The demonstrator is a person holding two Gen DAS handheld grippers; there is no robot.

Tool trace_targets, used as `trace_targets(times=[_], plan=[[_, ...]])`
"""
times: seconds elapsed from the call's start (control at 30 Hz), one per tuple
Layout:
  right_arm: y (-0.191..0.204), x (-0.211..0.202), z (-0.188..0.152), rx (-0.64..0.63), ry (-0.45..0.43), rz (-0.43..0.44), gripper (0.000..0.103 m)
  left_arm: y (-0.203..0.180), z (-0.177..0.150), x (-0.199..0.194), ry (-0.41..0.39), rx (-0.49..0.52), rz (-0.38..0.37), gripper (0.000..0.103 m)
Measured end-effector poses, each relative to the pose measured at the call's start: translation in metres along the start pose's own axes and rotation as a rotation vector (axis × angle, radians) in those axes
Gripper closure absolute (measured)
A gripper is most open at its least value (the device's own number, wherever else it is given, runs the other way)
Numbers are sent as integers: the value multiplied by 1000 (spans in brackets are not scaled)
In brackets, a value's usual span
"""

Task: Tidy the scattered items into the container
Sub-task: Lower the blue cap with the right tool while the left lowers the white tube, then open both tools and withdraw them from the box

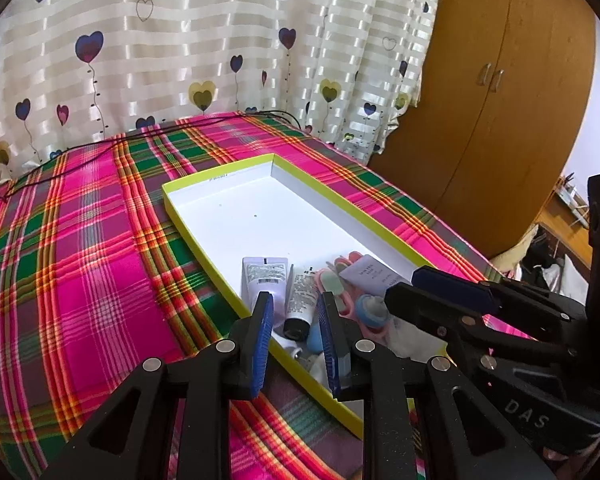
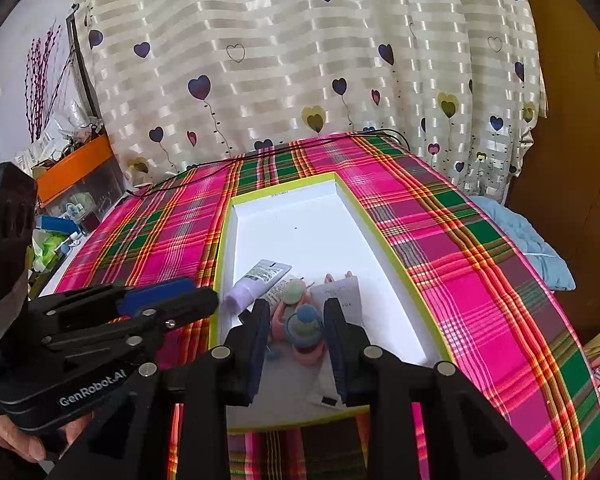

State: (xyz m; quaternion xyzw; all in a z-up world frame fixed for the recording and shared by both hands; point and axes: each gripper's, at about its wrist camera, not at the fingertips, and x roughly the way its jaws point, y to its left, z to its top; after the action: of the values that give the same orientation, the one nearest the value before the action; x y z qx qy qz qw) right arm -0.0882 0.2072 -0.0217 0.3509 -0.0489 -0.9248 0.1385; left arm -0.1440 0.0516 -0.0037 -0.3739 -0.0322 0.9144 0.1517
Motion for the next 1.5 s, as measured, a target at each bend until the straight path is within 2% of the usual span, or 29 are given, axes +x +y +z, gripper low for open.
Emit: trace_targets(times=[0.57, 1.0, 1.13, 1.3, 1.5], plan=[[7, -39, -29, -53, 2, -30, 70, -12, -34, -42, 11, 3, 17, 79], [19, -52, -58, -78, 50, -19, 70, -16, -69, -72, 17, -22, 26, 79], [22, -58, -57, -86, 36, -19, 70, -17, -71, -78, 15, -29, 12, 79], [25, -62, -55, -93, 27, -17, 70, -20, -69, -84, 5, -14, 48, 79], [27, -64, -55, -98, 23, -11, 70, -19, -68, -92, -12, -32, 43, 79]])
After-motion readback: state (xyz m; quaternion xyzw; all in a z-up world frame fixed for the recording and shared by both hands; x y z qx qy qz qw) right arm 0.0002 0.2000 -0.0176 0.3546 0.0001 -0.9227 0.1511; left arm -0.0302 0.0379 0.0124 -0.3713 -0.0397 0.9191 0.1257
